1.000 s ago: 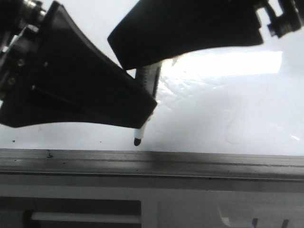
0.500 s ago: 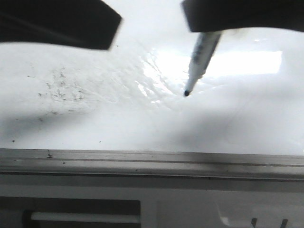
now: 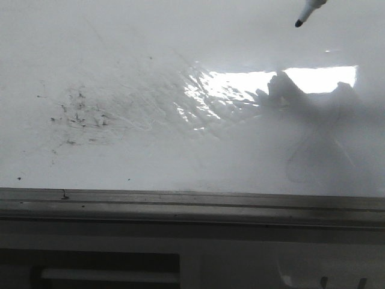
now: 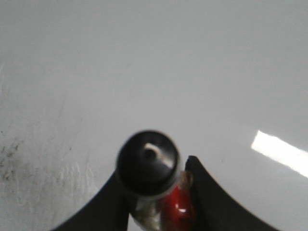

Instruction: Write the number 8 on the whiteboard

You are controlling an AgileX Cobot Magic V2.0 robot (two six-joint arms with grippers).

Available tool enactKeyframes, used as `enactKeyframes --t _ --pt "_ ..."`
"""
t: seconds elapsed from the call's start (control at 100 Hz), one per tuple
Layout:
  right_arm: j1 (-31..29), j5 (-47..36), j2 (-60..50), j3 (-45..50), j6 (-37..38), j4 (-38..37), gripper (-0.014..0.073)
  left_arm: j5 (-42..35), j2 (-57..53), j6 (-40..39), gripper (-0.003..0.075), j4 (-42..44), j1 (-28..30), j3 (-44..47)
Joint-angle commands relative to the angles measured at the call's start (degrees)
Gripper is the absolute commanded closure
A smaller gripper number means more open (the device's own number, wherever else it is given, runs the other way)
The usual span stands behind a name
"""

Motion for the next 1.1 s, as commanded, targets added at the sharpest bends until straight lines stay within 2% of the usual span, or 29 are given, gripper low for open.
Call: enactKeyframes --t 0.0,0.63,0.86,1.09 --pt "0.0 -6.0 2.1 -3.1 -0.4 -2.7 0.0659 -0.9 0.0 -0.5 0.0738 -0.4 0.3 -1.4" --pt "-0.6 -10.5 10.5 -5.3 3.5 -3.6 0.066 3.1 0.0 -0.5 0.0741 -0.4 0.3 -1.4" --pt "-2.2 -10.3 11.5 -5.3 3.5 -1.7 0.066 3.1 0.0 -0.5 0.0741 -0.4 0.3 -1.4" --pt "-2.5 -5.8 13.9 -5.3 3.5 -1.4 0.066 3.1 0.0 -0.5 0.0741 -0.4 0.3 -1.4"
